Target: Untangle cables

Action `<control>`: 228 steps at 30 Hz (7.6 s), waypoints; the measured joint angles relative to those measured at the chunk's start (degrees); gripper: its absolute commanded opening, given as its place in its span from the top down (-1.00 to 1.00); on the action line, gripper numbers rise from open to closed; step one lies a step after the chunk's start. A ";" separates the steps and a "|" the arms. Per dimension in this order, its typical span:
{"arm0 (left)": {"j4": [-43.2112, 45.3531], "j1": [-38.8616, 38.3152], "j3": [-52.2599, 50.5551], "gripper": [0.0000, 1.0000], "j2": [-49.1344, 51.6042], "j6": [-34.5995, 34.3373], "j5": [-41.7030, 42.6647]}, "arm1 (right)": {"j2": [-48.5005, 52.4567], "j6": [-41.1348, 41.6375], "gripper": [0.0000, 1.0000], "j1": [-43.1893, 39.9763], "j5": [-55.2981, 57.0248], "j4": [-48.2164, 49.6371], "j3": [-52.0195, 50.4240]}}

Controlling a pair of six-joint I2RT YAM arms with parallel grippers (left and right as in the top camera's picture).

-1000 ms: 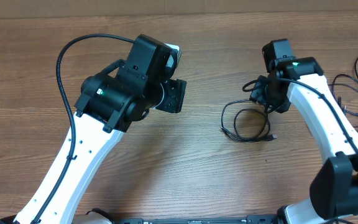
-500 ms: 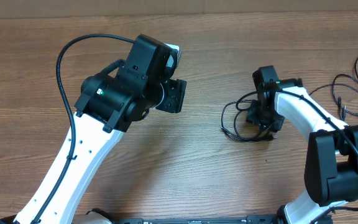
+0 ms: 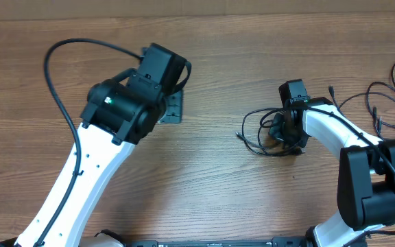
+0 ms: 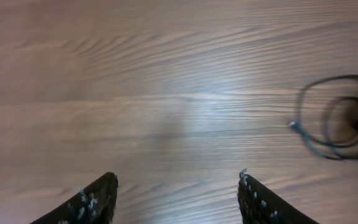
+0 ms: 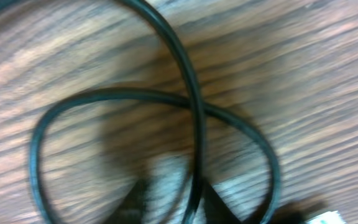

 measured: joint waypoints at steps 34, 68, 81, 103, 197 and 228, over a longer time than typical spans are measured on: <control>-2.34 3.26 0.00 -0.41 0.00 -4.20 -3.78 | -11.10 3.37 0.93 -16.92 37.51 -32.22 58.90; -5.79 21.88 0.00 -0.99 0.11 -4.39 -1.03 | -5.35 -31.58 -1.00 -18.67 -21.57 -43.87 58.88; -19.45 28.44 -1.14 -0.99 1.16 0.15 5.40 | -5.49 -25.09 -1.00 -5.40 -8.11 -53.16 58.21; 6.95 28.44 -34.69 -0.99 -47.84 2.05 8.76 | -65.24 -21.57 -1.00 -5.14 -4.90 -23.04 5.97; -0.39 28.44 -36.13 -0.99 -53.02 1.92 8.76 | -101.81 -26.97 -1.00 -5.16 -2.73 38.36 -57.27; 27.17 31.06 -52.63 -0.99 -64.72 3.45 8.79 | -101.81 -26.97 -1.00 -5.16 -2.78 38.29 -57.27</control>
